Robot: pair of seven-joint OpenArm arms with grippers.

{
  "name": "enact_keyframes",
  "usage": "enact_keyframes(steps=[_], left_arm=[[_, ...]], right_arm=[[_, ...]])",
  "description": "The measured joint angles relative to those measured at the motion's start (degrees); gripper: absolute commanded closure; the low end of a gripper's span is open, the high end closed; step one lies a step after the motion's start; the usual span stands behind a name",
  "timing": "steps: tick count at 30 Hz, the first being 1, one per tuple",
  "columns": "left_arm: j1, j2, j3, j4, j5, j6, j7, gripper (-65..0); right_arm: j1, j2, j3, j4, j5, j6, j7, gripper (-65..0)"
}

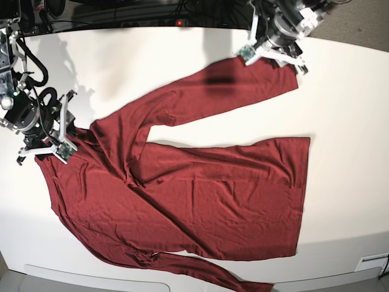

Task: Fold the T-shirt properly
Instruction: 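Move the left gripper to the sleeve cuff and grasp it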

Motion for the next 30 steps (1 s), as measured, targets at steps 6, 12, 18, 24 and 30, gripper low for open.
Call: enact_keyframes(steps=[6,12,18,24,30], left_arm=[[-0.5,0.3,-4.3,-2.8,-4.9,-0.7,-2.9,-24.1],[-0.6,0.3,-4.6,-3.3,-8.5,-4.7,-2.9,-1.4],[-0.5,0.3,-4.4,-3.3,-7.6,-4.8,-3.2,0.0],[-0.5,0.3,-4.3,-3.3,-6.8,-4.9,-3.2,0.0],[-0.5,0.3,-4.4,-3.3,-6.8,-4.9,-3.2,0.0]], right_arm=[[0.0,0.0,0.0,0.0,2.7,0.0,-0.5,-26.9],[0.0,0.0,0.0,0.0,2.7,0.0,-0.8,-26.9],[0.0,0.0,0.0,0.0,2.7,0.0,-1.1,-27.0],[0.1,0.0,0.0,-4.8,2.6,0.1,2.5,-38.2],[0.0,-0.2,0.0,-10.3,-1.6,0.0,8.8,-42.2]])
